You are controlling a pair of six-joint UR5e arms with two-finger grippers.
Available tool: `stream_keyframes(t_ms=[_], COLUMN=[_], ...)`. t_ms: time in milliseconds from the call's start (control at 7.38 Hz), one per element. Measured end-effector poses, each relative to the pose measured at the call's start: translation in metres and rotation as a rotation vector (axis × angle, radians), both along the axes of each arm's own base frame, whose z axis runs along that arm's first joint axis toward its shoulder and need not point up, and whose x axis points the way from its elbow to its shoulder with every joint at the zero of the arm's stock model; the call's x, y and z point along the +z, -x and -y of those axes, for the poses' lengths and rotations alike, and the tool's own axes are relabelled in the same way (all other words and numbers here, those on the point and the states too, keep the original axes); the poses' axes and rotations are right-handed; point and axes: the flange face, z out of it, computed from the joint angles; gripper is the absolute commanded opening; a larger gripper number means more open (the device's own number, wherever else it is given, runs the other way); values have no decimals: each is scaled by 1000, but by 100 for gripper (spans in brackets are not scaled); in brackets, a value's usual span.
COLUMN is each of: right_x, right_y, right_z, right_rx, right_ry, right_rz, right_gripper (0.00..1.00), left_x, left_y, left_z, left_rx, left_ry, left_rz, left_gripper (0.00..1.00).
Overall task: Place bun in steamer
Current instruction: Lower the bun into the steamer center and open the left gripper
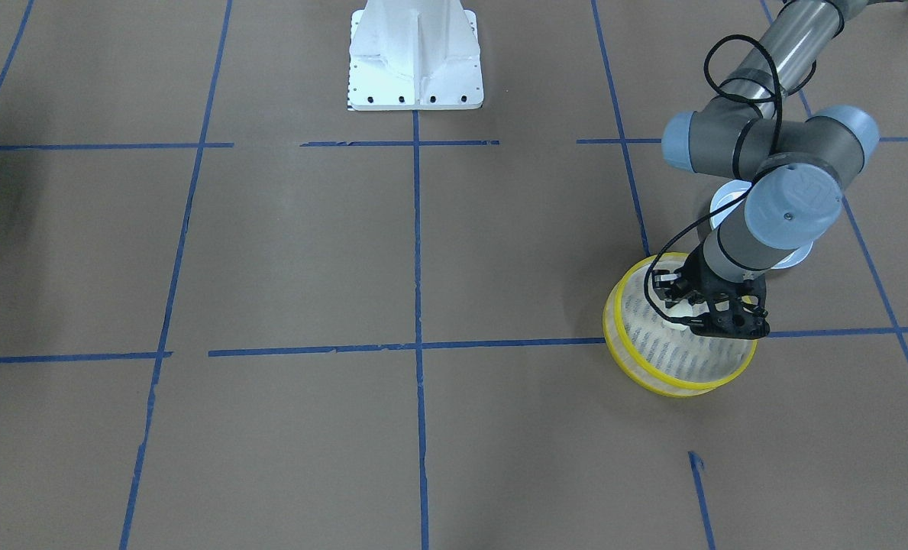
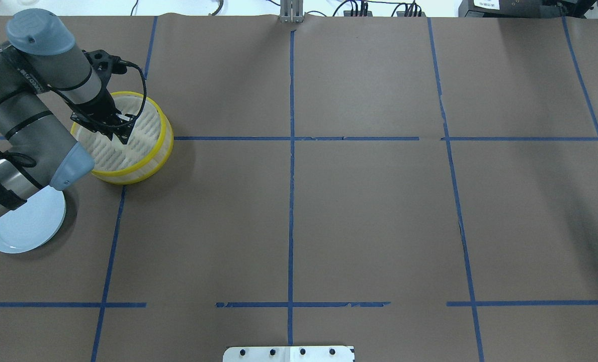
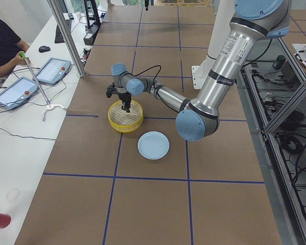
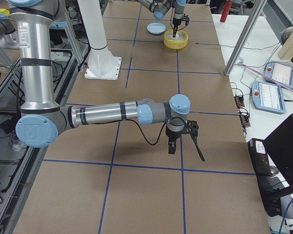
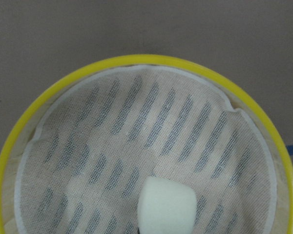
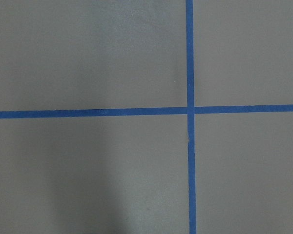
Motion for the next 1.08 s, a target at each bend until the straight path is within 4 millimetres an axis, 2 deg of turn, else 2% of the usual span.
stream_keyframes(t_ms=[135,271,542,812,948,1083], right_x=[0,0,0,0,0,0], right_y=[0,0,0,0,0,0], right_z=[0,0,0,0,0,0], right_rx=[0,0,0,-1,0,0], right_ry=[0,0,0,0,0,0], right_rz=[0,0,0,0,0,0], right_gripper=[100,100,100,100,100,100], left_x=[4,6,6,3,-6,-21], left_y=[-1,-1,-1,0,8,29], left_z=[1,1,1,1,4,5], left_rx=[-2,-5,-5,-6,-16,-42], left_ry=[-5,-9,-13,-19,-35,-65], left_rz=[12,19,22,19,8,-12], left_gripper=[79,90,100,100,100,100])
